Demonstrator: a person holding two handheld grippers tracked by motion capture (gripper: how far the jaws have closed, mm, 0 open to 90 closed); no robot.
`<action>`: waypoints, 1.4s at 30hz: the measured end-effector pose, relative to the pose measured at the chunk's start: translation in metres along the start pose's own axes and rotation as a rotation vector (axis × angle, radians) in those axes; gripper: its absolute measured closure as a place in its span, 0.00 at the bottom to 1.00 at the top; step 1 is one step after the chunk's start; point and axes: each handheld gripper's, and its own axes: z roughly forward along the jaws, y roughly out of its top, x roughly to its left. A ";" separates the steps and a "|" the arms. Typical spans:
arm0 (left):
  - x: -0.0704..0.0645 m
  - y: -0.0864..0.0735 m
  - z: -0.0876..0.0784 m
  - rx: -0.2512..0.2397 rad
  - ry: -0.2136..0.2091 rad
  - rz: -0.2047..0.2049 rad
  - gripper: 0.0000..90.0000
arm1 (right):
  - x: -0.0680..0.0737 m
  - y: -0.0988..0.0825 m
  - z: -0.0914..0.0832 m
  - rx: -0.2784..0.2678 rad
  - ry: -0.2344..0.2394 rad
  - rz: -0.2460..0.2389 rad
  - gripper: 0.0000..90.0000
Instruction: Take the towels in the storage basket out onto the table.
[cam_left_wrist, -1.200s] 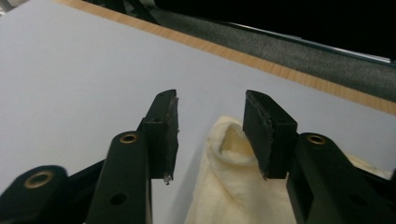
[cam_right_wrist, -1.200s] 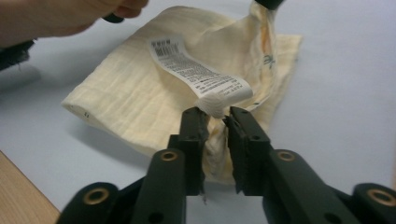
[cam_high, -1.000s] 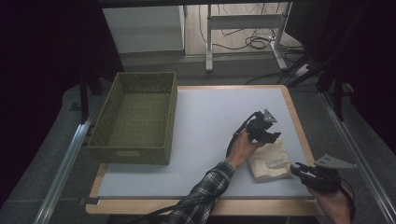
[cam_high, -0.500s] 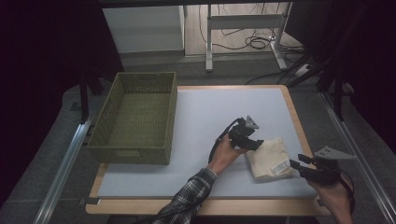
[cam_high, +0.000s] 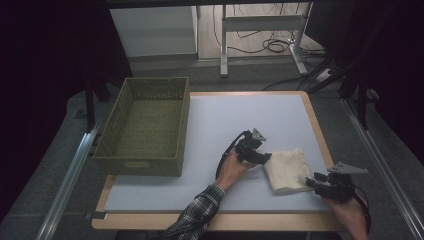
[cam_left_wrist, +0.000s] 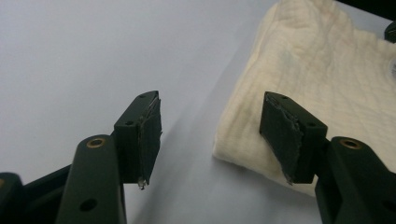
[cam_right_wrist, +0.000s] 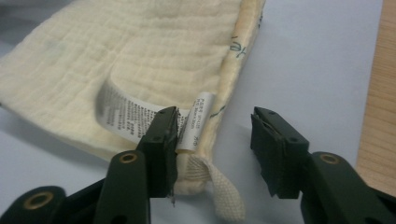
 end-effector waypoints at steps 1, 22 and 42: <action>0.000 0.000 0.001 0.005 -0.001 0.003 0.43 | 0.000 0.001 0.000 0.005 0.000 0.002 0.60; -0.004 -0.010 0.003 0.012 -0.088 -0.018 0.94 | -0.002 0.006 0.000 0.031 0.110 0.086 0.94; 0.023 0.009 -0.070 -0.033 0.049 0.051 0.93 | 0.043 0.057 -0.006 -0.063 0.177 -0.032 0.93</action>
